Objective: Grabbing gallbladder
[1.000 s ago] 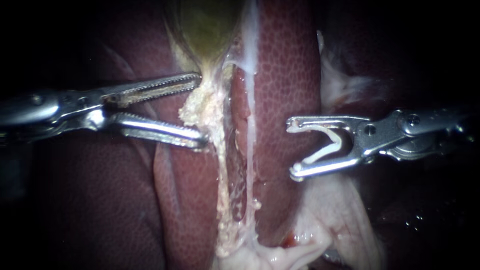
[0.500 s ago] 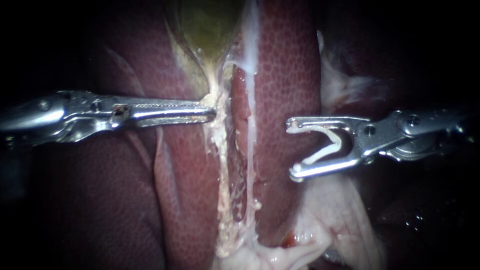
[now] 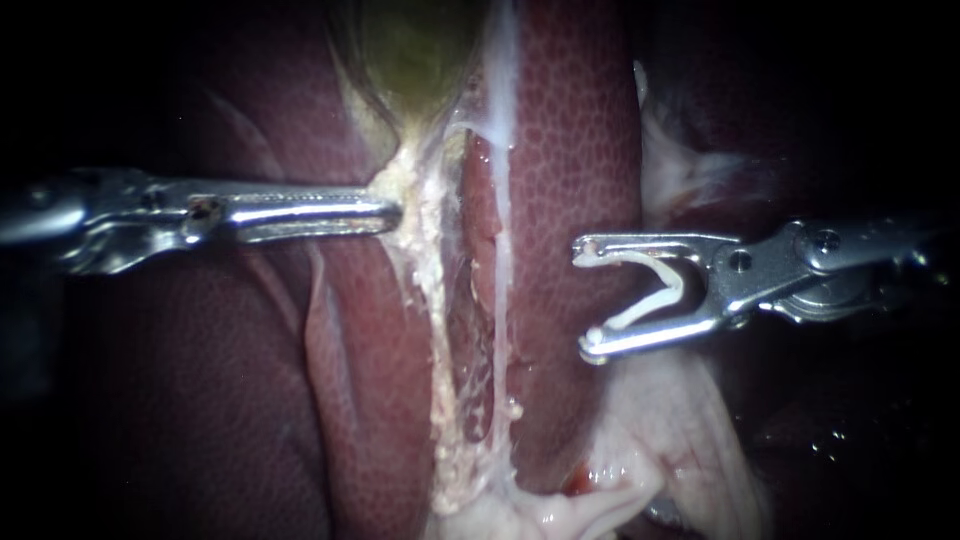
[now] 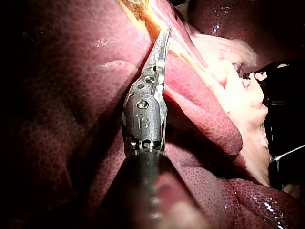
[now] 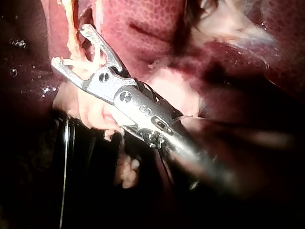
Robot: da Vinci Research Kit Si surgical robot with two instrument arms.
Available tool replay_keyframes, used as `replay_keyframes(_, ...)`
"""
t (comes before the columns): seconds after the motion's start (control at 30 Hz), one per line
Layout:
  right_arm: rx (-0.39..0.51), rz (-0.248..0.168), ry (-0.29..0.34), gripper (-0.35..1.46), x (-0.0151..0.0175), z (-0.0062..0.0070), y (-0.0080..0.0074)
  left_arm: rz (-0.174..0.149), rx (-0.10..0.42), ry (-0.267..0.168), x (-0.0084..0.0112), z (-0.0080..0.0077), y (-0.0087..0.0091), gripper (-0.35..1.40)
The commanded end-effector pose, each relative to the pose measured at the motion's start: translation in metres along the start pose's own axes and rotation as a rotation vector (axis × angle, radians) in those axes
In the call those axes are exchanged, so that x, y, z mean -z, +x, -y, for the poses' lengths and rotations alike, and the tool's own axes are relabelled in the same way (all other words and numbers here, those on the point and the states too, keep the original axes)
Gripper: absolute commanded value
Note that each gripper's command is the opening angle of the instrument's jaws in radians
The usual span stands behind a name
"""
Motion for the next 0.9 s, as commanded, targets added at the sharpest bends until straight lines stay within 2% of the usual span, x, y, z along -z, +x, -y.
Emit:
replay_keyframes(0.03, 0.0, 0.0, 0.0, 0.58, 0.0, 0.0, 0.0, 0.011, 0.005, -0.001, 0.0005, -0.0002, -0.0007, -0.35)
replay_keyframes(0.23, 0.0, 0.0, 0.0, 0.58, 0.0, 0.0, 0.0, 0.038, 0.031, -0.016, 0.0028, -0.0007, -0.0033, -0.35)
replay_keyframes(0.37, 0.0, 0.0, 0.0, 0.58, 0.0, 0.0, 0.0, 0.046, 0.031, -0.02, 0.0037, -0.0006, -0.0042, -0.35)
replay_keyframes(0.9, 0.0, 0.0, 0.0, 0.59, 0.0, 0.0, 0.0, 0.045, 0.03, -0.023, 0.0039, -0.0004, -0.004, -0.35)
